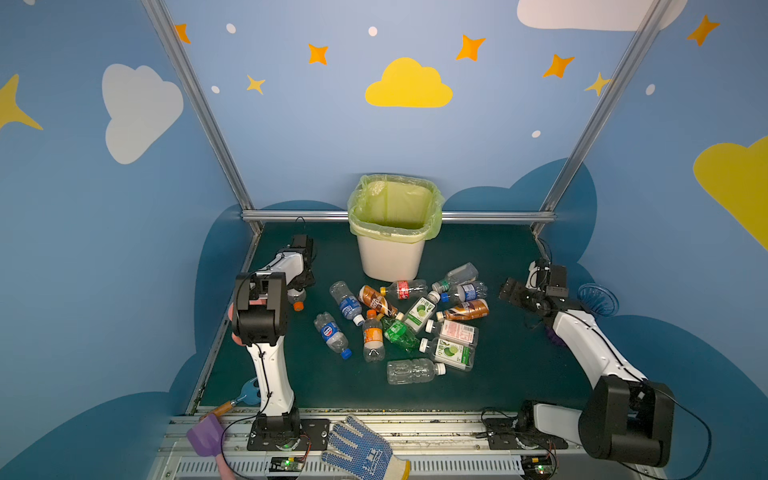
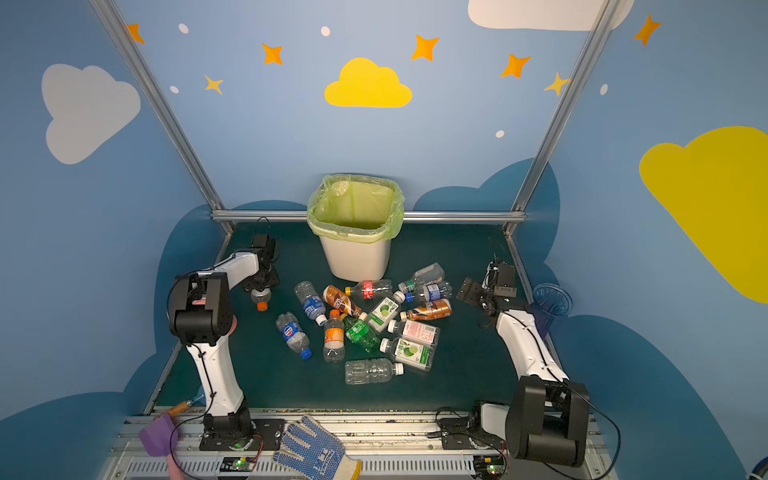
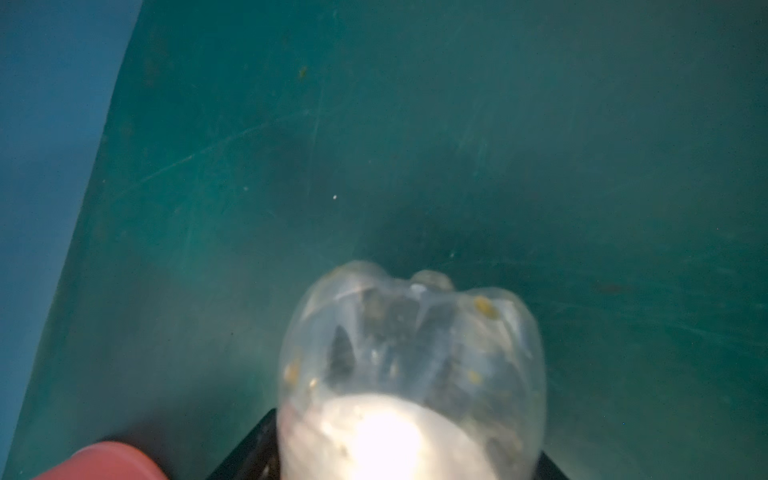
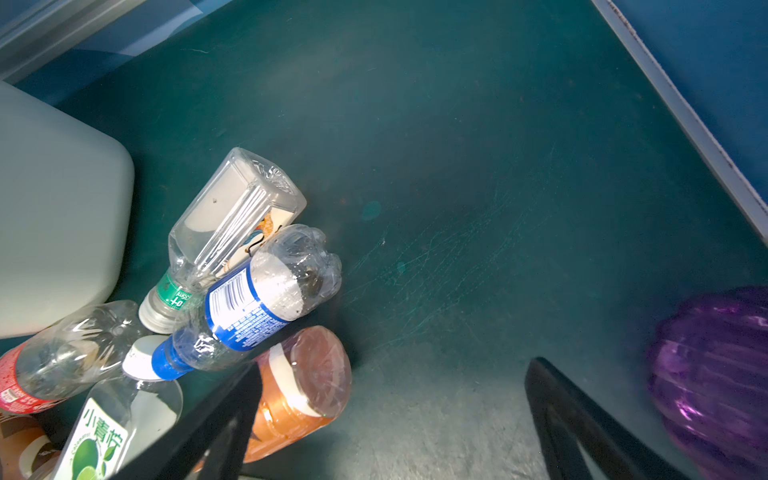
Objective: Throw the plastic bottles in the bin
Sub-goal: 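Close the left gripper on the orange-label bottle beside the pink watering can, then carry the orange-label bottle with the left gripper and drop it into the bin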
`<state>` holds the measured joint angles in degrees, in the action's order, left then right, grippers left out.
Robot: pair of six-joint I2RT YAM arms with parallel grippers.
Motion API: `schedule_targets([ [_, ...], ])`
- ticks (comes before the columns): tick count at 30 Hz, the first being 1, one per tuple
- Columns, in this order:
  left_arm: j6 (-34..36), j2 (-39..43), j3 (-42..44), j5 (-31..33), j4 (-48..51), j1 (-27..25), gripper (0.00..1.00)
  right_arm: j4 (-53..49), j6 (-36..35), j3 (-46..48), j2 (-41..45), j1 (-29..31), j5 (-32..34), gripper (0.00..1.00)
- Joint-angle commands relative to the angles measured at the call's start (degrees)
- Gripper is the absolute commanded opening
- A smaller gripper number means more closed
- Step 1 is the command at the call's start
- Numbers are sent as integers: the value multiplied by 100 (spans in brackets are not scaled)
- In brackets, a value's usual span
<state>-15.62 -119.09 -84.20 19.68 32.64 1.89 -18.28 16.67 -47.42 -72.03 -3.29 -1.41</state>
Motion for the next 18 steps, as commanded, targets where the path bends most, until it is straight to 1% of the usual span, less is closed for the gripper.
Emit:
schedule_targets([
  [1, 50, -4, -69, -257, 37, 30, 64, -147, -39, 100, 86, -23, 79, 98],
  [3, 50, 27, -104, -423, 70, 43, 57, -149, -35, 110, 88, -23, 75, 98],
  [5, 33, 105, -78, -560, 38, 31, 52, -158, -45, 118, 90, -22, 71, 98],
  [10, -130, 635, 136, -998, -258, 32, 48, -131, -45, 89, 88, -22, 53, 98],
  [14, -400, 1711, 299, -1469, -792, 58, 46, -135, -41, -3, 59, -26, 20, 98],
  [18, -672, 3010, 55, -1694, -1501, 140, 46, -155, -36, -106, 67, -33, 3, 98],
])
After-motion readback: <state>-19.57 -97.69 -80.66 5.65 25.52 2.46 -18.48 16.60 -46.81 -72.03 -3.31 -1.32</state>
